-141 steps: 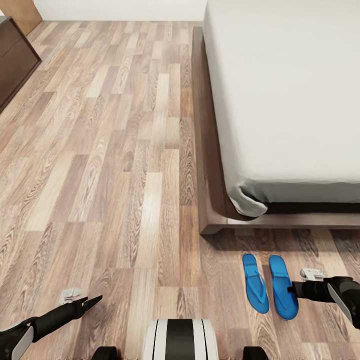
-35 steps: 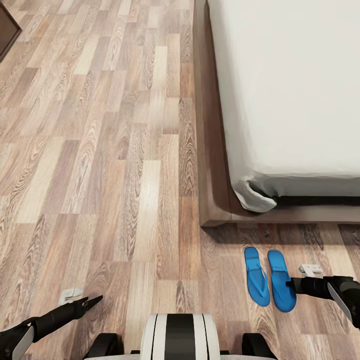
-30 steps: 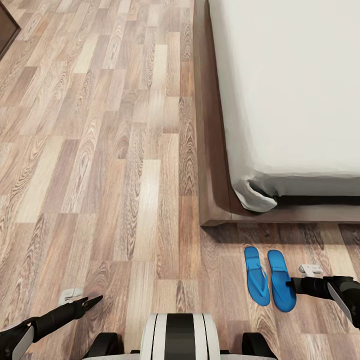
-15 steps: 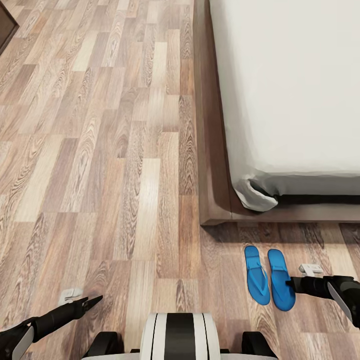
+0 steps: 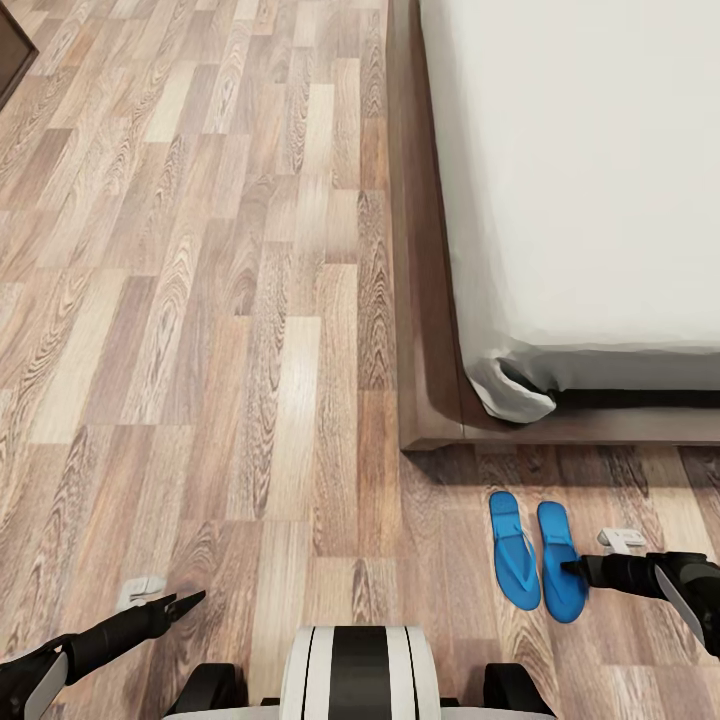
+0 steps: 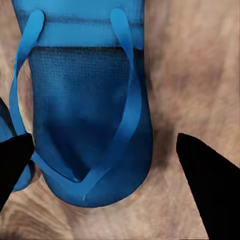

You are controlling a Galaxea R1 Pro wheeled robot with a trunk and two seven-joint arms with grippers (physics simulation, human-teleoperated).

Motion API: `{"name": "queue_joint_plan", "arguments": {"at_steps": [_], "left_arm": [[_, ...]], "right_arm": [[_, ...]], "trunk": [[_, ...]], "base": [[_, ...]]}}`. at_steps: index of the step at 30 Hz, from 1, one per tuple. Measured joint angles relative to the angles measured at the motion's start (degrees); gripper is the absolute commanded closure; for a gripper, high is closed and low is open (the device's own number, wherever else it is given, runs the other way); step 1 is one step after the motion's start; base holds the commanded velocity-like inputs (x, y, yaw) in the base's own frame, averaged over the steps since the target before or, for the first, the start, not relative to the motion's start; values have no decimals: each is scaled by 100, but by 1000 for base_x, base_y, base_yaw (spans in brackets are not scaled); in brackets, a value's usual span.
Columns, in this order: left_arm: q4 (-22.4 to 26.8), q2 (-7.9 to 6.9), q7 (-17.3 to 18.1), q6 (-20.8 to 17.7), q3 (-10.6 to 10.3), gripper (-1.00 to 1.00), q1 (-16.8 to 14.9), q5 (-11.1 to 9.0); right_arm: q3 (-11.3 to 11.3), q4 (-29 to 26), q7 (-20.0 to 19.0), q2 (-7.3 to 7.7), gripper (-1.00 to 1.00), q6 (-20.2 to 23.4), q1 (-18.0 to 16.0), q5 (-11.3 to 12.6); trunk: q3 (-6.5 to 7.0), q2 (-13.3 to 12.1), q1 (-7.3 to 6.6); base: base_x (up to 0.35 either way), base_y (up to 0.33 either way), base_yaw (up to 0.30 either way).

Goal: In the bedroom, move the book from the bed onto either nightstand, and place the two sandals side by side next to the bed.

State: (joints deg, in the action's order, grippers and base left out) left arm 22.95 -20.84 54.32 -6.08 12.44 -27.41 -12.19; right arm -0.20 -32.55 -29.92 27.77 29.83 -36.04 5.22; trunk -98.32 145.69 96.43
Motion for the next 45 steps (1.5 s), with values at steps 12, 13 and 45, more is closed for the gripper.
{"name": "queue_joint_plan", "arguments": {"at_steps": [12, 13, 45], "left_arm": [[0, 0, 0, 0, 0, -100, 0, 0], [0, 0, 0, 0, 0, -100, 0, 0], [0, 0, 9, 0, -4, -100, 0, 8]], "right_arm": [[0, -4, -8, -2, -100, -1, 1, 3], [-1, -5, -8, -2, -100, -1, 1, 3], [-3, -16, -30, 2, -100, -1, -2, 4]], "trunk": [[0, 0, 0], [0, 0, 0], [443, -27, -52]], "base": [[0, 0, 0], [0, 0, 0], [0, 0, 0]]}}
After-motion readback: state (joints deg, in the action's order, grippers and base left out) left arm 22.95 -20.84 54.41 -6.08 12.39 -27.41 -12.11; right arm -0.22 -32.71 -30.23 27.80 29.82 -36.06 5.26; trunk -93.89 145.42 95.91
